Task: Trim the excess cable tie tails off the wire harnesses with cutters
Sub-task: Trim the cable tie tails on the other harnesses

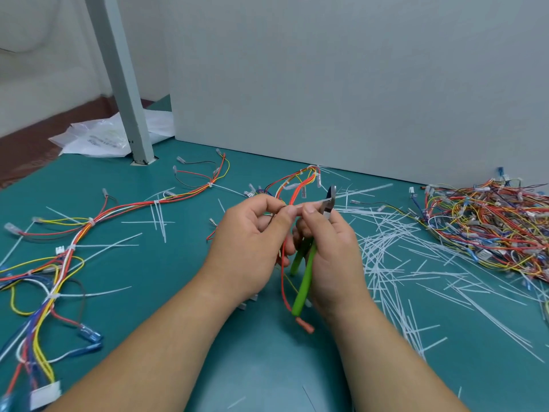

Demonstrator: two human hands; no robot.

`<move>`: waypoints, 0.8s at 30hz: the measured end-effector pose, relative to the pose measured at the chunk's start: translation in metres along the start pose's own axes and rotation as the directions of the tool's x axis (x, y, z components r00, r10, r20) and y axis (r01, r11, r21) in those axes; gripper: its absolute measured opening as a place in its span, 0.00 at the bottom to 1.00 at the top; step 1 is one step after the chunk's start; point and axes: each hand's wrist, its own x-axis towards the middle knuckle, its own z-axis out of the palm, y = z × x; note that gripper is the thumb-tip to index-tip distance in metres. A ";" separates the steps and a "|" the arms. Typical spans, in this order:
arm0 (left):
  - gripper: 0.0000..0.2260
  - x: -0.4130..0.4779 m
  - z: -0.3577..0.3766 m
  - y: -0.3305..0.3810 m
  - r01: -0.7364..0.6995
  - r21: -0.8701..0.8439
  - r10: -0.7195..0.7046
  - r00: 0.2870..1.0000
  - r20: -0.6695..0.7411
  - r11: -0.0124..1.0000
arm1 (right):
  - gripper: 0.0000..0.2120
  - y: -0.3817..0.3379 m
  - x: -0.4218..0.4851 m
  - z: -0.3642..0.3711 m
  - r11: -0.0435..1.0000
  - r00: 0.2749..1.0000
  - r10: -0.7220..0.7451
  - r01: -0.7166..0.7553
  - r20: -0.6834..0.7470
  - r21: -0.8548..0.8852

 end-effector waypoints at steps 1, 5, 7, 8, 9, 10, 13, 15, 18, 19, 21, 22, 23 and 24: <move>0.08 0.001 -0.001 0.000 -0.005 -0.008 0.005 1.000 -0.015 1.000 | 0.08 0.000 -0.001 0.000 1.000 1.000 -0.008 0.008 0.018 -0.011; 0.10 0.003 -0.003 0.001 -0.062 -0.078 0.054 0.994 -0.100 0.995 | 0.22 0.000 -0.005 0.002 0.995 0.987 -0.027 0.042 0.161 -0.088; 0.11 0.006 -0.006 0.002 -0.077 -0.130 0.058 0.987 -0.149 0.988 | 0.29 0.003 -0.006 0.003 0.982 0.978 -0.007 0.046 0.208 -0.186; 0.11 0.007 -0.007 0.002 -0.079 -0.147 0.054 0.984 -0.171 0.986 | 0.30 0.004 -0.006 0.004 0.975 0.974 0.006 0.044 0.227 -0.216; 0.11 0.009 -0.008 0.001 -0.082 -0.149 0.052 0.980 -0.190 0.985 | 0.30 0.004 -0.008 0.005 0.972 0.972 0.018 0.038 0.234 -0.233; 0.11 0.009 -0.009 0.001 -0.085 -0.143 0.054 0.977 -0.204 0.986 | 0.30 0.005 -0.009 0.006 0.969 0.974 0.023 0.033 0.224 -0.243; 0.10 0.011 -0.009 0.001 -0.099 -0.137 0.063 0.968 -0.242 0.986 | 0.22 0.004 -0.012 0.008 0.966 0.985 -0.031 0.074 0.172 -0.248; 0.10 0.011 -0.010 0.001 -0.108 -0.139 0.066 0.959 -0.276 0.984 | 0.17 0.002 -0.014 0.008 0.958 0.988 -0.097 0.125 0.120 -0.257; 0.11 0.013 -0.014 0.001 -0.124 -0.132 0.073 0.937 -0.341 0.983 | 0.13 -0.001 -0.012 0.007 0.950 0.988 -0.151 0.155 0.036 -0.271; 0.11 0.014 -0.015 0.001 -0.125 -0.131 0.071 0.931 -0.357 0.983 | 0.14 -0.002 -0.012 0.007 0.940 0.984 -0.176 0.180 0.040 -0.289; 0.11 0.015 -0.016 0.001 -0.126 -0.128 0.068 0.922 -0.382 0.984 | 0.15 -0.002 -0.013 0.008 0.921 0.977 -0.201 0.213 0.073 -0.325; 0.12 0.015 -0.016 0.000 -0.127 -0.127 0.067 0.917 -0.394 0.984 | 0.15 0.000 -0.013 0.009 0.925 0.980 -0.184 0.196 0.070 -0.324; 0.12 0.015 -0.016 0.000 -0.130 -0.124 0.069 0.910 -0.409 0.984 | 0.14 0.000 -0.013 0.010 0.937 0.986 -0.158 0.167 0.054 -0.306; 0.12 0.016 -0.016 -0.001 -0.135 -0.118 0.073 0.902 -0.425 0.984 | 0.13 0.002 -0.012 0.010 0.949 0.991 -0.131 0.134 0.031 -0.287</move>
